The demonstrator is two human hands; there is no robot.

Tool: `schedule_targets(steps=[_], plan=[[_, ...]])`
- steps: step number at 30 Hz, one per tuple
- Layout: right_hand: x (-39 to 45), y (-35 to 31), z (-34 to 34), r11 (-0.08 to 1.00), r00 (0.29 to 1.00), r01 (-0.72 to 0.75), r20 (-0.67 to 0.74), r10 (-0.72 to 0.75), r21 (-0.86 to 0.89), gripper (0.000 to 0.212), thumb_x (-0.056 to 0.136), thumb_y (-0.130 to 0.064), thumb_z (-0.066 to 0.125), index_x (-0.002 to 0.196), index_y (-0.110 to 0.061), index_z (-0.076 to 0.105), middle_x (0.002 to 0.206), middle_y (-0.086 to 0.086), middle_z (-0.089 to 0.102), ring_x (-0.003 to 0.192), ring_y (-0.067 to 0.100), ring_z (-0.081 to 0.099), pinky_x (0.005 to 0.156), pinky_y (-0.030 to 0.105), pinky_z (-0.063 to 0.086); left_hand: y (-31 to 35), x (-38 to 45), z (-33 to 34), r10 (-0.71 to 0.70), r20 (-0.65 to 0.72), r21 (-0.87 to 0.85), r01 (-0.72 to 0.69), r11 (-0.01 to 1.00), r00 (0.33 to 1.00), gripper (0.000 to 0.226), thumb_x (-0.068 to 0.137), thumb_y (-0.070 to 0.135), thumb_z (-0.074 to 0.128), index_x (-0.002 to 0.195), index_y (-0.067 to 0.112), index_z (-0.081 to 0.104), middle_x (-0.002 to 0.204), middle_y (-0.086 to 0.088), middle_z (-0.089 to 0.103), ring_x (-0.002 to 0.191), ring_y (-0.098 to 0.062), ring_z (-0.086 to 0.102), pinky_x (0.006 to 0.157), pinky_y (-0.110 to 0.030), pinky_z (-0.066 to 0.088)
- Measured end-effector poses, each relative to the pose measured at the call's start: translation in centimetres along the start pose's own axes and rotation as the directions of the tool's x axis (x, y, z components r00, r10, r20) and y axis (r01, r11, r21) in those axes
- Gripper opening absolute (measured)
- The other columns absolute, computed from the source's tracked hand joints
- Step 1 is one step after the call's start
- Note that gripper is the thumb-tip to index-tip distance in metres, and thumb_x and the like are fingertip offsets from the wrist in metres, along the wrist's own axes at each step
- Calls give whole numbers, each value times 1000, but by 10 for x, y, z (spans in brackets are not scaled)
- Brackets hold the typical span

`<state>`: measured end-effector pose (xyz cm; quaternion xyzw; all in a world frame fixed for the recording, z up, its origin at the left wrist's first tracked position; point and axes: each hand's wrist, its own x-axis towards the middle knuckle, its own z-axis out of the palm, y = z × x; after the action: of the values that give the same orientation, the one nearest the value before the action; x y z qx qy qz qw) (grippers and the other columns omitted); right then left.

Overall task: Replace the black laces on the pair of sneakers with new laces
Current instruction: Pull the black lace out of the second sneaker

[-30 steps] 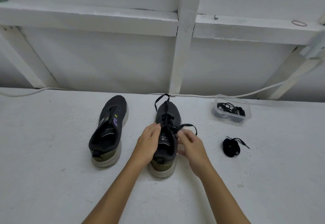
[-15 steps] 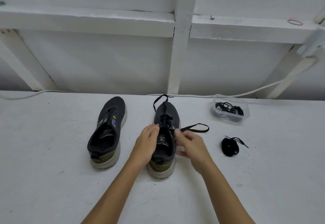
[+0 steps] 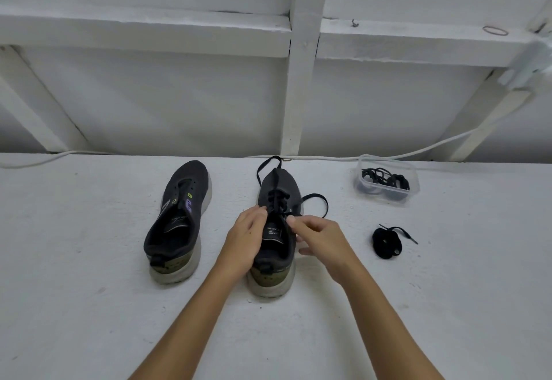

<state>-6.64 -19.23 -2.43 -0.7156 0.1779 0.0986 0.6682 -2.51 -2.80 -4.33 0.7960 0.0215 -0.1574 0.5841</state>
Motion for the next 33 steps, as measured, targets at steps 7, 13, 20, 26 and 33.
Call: schedule_targets(steps=[7, 13, 20, 26, 33], plan=[[12, 5, 6, 997, 993, 72, -100, -68, 35, 21, 102, -22, 58, 86, -10, 65, 75, -3, 70, 72, 10, 65, 65, 22, 55, -1, 1, 0, 9, 2, -1, -9, 1000, 1000, 41, 103, 38, 39, 140, 26, 54, 142, 14, 49, 132, -5, 44, 116, -33, 32], [8, 13, 11, 990, 983, 82, -170, -62, 111, 18, 103, -19, 57, 92, -6, 65, 78, 0, 72, 71, 7, 66, 69, 25, 58, -6, 1, -4, 349, -110, 263, -311, 913, 931, 23, 99, 31, 54, 118, 27, 66, 126, 17, 56, 117, 0, 49, 101, -20, 39], [7, 12, 10, 994, 988, 101, -119, -94, 52, 23, 103, -21, 57, 95, -1, 65, 84, 1, 76, 81, 12, 71, 80, 33, 62, -4, 11, -14, 481, 163, 482, -495, 723, 862, 16, 83, 47, 73, 93, 35, 76, 113, 27, 48, 112, -5, 43, 100, -37, 41], [7, 15, 6, 988, 987, 150, -57, -149, 22, 12, 101, -18, 61, 101, -13, 72, 93, 4, 77, 93, 21, 73, 85, 38, 62, -1, 9, -10, 504, 145, 513, -500, 697, 851, 10, 92, 26, 67, 96, 23, 76, 113, 20, 54, 106, -10, 48, 94, -39, 46], [13, 13, 6, 978, 982, 181, -41, -186, -103, 17, 99, -17, 62, 95, -25, 76, 89, -2, 77, 92, 19, 73, 90, 48, 59, 5, 10, -6, 541, 158, 628, -507, 591, 826, 12, 91, 25, 66, 96, 21, 76, 106, 12, 57, 96, -16, 52, 79, -41, 49]])
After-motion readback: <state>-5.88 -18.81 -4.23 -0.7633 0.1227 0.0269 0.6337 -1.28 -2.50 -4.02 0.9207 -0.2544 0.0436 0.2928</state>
